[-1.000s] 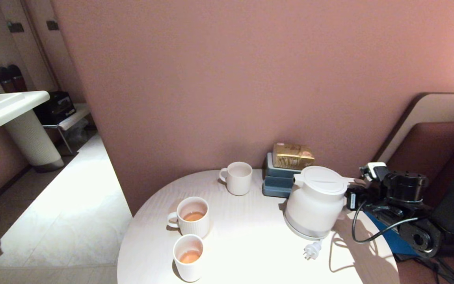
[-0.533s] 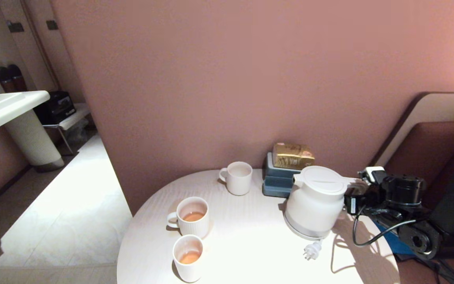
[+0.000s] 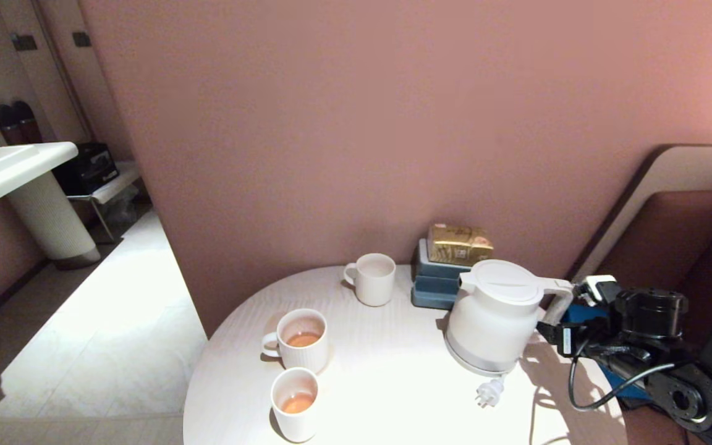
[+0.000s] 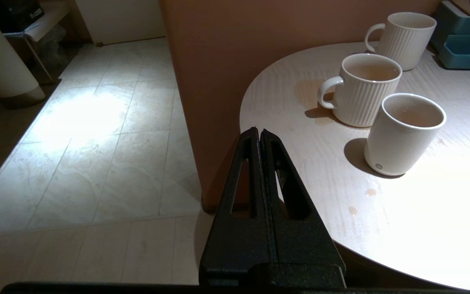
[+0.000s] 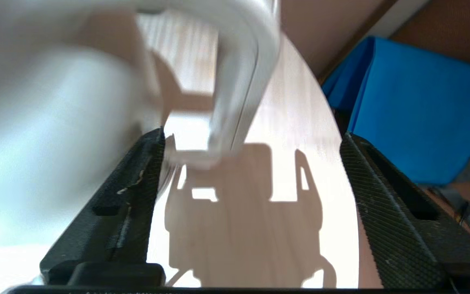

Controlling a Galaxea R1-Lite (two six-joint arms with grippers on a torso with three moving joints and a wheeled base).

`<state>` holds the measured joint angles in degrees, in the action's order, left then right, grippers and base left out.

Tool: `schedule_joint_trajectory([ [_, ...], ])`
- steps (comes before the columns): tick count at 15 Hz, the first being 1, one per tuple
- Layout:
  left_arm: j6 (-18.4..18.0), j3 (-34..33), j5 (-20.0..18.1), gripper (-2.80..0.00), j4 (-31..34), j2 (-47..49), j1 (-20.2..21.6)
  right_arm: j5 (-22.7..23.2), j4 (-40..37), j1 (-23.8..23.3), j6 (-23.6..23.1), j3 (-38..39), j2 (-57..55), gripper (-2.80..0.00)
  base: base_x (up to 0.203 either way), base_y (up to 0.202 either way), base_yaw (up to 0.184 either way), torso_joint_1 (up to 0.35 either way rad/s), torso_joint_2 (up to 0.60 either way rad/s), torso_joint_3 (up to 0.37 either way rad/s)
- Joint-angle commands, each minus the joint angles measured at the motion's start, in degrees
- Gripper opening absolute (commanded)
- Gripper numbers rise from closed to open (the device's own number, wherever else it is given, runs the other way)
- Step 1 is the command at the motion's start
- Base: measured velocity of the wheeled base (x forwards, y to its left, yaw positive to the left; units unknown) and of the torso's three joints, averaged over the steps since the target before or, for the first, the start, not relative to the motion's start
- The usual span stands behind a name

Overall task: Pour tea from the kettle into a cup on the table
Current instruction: Put down the kettle on the table, then pick up the cup

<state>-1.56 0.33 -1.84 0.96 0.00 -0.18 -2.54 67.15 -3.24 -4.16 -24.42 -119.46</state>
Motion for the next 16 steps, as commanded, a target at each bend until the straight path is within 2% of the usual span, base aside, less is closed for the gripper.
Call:
schedule_joint_trajectory([
  [1,0.0,0.0,0.0,-2.8,0.0,0.0,0.0,0.0,0.5,0.0,0.0,2.1,2.8,0.0,0.0,0.0,0.0,0.0,0.0,0.0],
  [8,0.0,0.0,0.0,-2.8,0.0,0.1,0.0,0.4,0.5,-0.4,0.4,14.2,15.4,0.0,0.0,0.0,0.0,0.0,0.0,0.0],
  [12,0.0,0.0,0.0,-2.8,0.0,0.0,0.0,2.3,-0.5,-0.4,2.8,20.9,32.9,0.0,0.0,0.0,0.0,0.0,0.0,0.0],
  [14,0.0,0.0,0.0,-2.8,0.0,0.0,0.0,2.5,-4.1,-0.5,3.4,22.8,42.4,0.0,0.0,0.0,0.0,0.0,0.0,0.0],
  [16,0.0,0.0,0.0,-2.8,0.0,0.0,0.0,2.8,-13.9,-0.4,3.6,23.0,54.5,0.0,0.0,0.0,0.0,0.0,0.0,0.0],
])
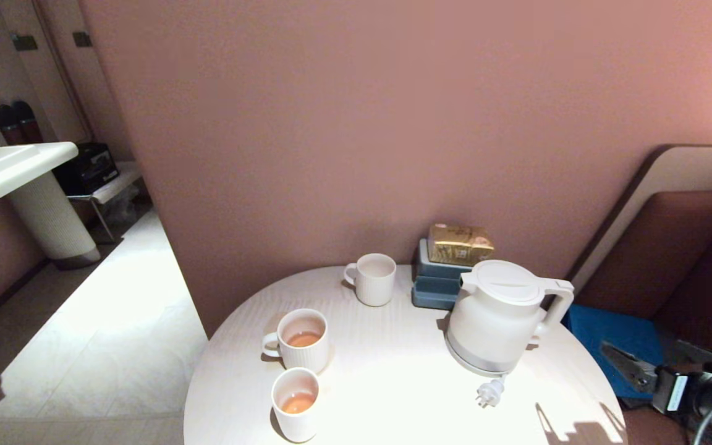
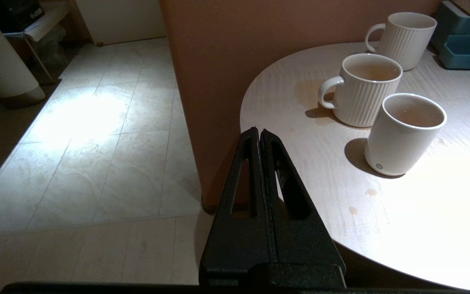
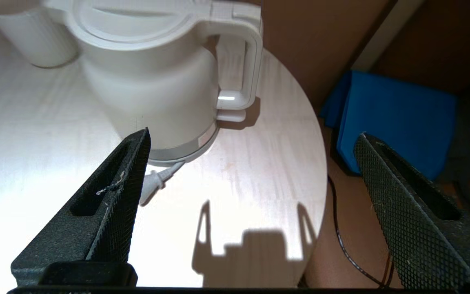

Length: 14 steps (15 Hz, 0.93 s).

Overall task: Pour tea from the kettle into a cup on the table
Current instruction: Pick up the cup

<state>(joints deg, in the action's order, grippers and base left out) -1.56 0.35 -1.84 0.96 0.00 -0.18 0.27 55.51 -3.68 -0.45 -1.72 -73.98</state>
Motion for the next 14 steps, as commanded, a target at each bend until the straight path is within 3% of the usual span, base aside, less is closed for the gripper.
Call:
schedule_joint_trajectory([
  [1,0.0,0.0,0.0,-2.8,0.0,0.0,0.0,0.2,-10.0,0.1,0.1,-0.8,15.6,0.0,0.0,0.0,0.0,0.0,0.0,0.0],
  [5,0.0,0.0,0.0,-2.8,0.0,0.0,0.0,4.7,-49.6,0.1,1.1,-9.7,41.6,0.0,0.0,0.0,0.0,0.0,0.0,0.0],
  [8,0.0,0.0,0.0,-2.8,0.0,0.0,0.0,7.6,-65.6,0.4,1.2,-13.0,56.6,0.0,0.0,0.0,0.0,0.0,0.0,0.0],
  [10,0.0,0.0,0.0,-2.8,0.0,0.0,0.0,8.9,-71.3,0.7,1.3,-12.5,59.4,0.0,0.0,0.0,0.0,0.0,0.0,0.0],
  [14,0.0,0.0,0.0,-2.8,0.0,0.0,0.0,10.6,-65.8,5.0,-2.8,-6.4,63.7,0.0,0.0,0.0,0.0,0.0,0.0,0.0],
])
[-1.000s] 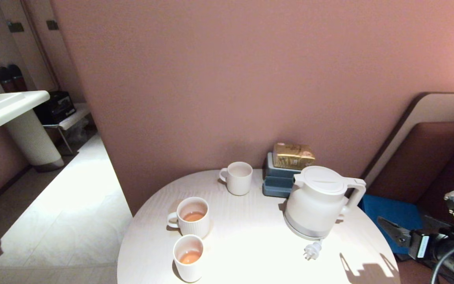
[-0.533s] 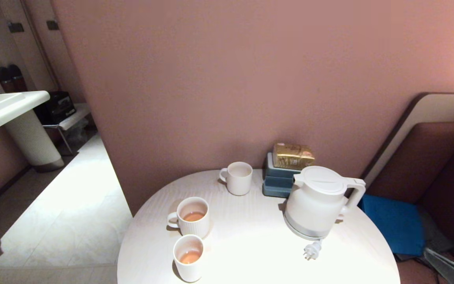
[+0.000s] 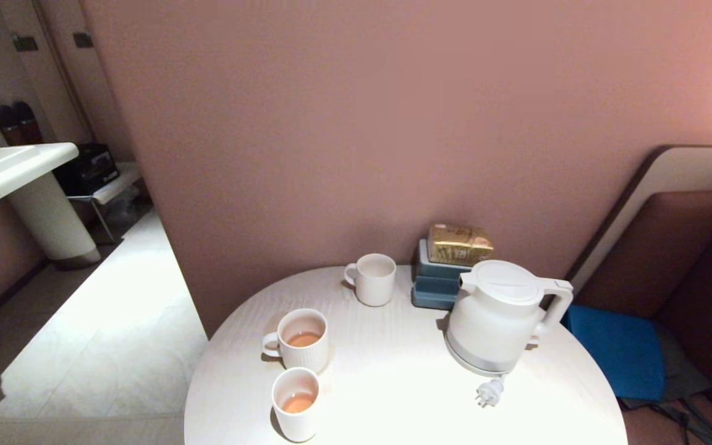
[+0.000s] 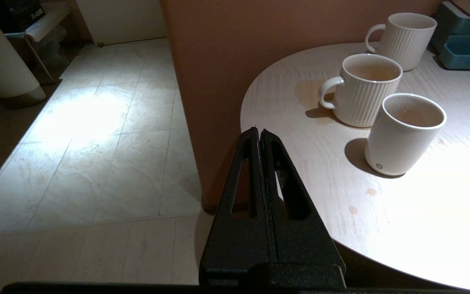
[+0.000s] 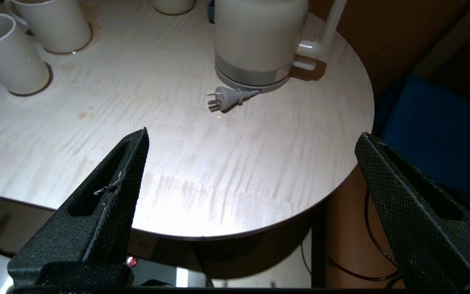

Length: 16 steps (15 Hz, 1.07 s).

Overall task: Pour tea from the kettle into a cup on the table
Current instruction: Pick up the cup

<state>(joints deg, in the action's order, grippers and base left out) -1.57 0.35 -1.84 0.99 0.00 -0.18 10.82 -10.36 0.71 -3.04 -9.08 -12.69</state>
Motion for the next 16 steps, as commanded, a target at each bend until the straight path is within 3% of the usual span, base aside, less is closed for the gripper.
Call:
schedule_joint_trajectory([
  [1,0.0,0.0,0.0,-2.8,0.0,0.0,0.0,0.1,0.1,0.5,-0.1,1.5,4.5,0.0,0.0,0.0,0.0,0.0,0.0,0.0],
  [4,0.0,0.0,0.0,-2.8,0.0,0.0,0.0,-2.8,0.9,0.2,1.8,2.5,12.3,0.0,0.0,0.0,0.0,0.0,0.0,0.0],
  [5,0.0,0.0,0.0,-2.8,0.0,0.0,0.0,-5.8,3.1,0.2,2.3,4.5,12.7,0.0,0.0,0.0,0.0,0.0,0.0,0.0],
  [7,0.0,0.0,0.0,-2.8,0.0,0.0,0.0,-7.3,7.2,0.2,5.3,6.2,12.7,0.0,0.0,0.0,0.0,0.0,0.0,0.0],
  [9,0.0,0.0,0.0,-2.8,0.0,0.0,0.0,-7.4,7.2,0.1,3.3,6.1,12.7,0.0,0.0,0.0,0.0,0.0,0.0,0.0],
  [12,0.0,0.0,0.0,-2.8,0.0,0.0,0.0,-10.0,9.3,0.1,-4.3,8.8,12.7,0.0,0.0,0.0,0.0,0.0,0.0,0.0],
  [16,0.0,0.0,0.0,-2.8,0.0,0.0,0.0,-10.3,9.9,0.2,-1.1,8.9,12.6,0.0,0.0,0.0,0.0,0.0,0.0,0.0],
])
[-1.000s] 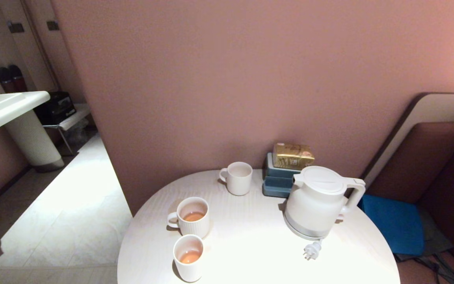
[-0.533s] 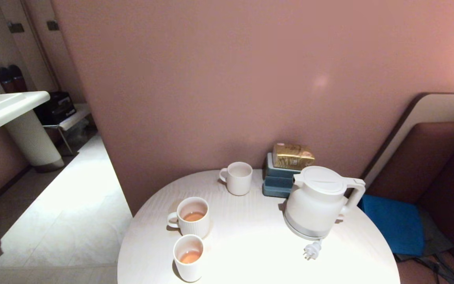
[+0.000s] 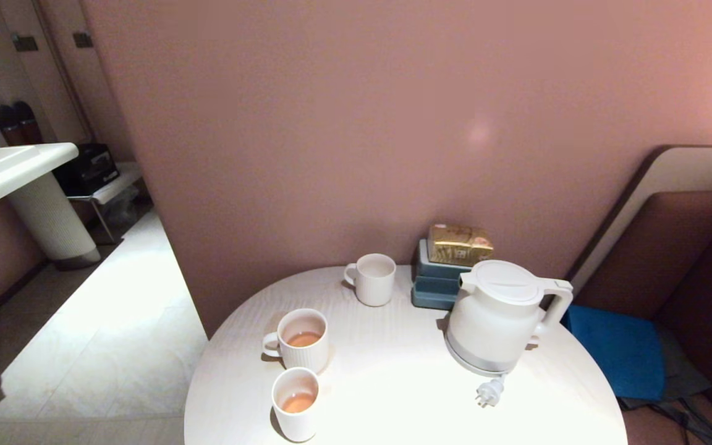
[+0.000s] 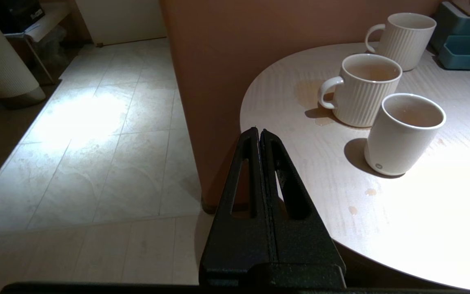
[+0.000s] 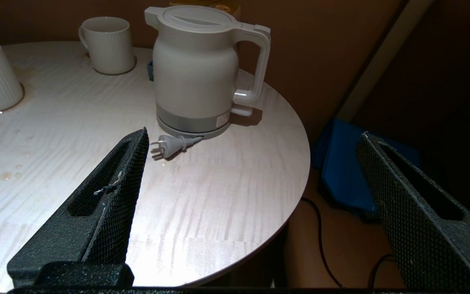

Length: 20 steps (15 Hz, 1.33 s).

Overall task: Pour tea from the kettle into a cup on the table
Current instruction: Pick up the cup

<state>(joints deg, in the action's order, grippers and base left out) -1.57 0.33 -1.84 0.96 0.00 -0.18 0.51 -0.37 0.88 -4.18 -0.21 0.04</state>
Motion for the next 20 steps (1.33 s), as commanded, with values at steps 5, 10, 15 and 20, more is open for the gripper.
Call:
schedule_joint_trajectory([
  [5,0.0,0.0,0.0,-2.8,0.0,0.0,0.0,0.0,0.2,0.0,2.1,0.0,-0.1,0.0,0.0,0.0,0.0,0.0,0.0,0.0],
  [10,0.0,0.0,0.0,-2.8,0.0,0.0,0.0,0.0,0.2,0.0,2.0,0.1,-0.1,0.0,0.0,0.0,0.0,0.0,0.0,0.0],
  [15,0.0,0.0,0.0,-2.8,0.0,0.0,0.0,-0.2,0.4,-0.1,2.5,0.1,0.0,-2.8,0.0,0.0,0.0,0.0,0.0,0.0],
  [20,0.0,0.0,0.0,-2.8,0.0,0.0,0.0,-0.3,0.4,0.0,2.6,0.1,0.0,-2.8,0.0,0.0,0.0,0.0,0.0,0.0],
])
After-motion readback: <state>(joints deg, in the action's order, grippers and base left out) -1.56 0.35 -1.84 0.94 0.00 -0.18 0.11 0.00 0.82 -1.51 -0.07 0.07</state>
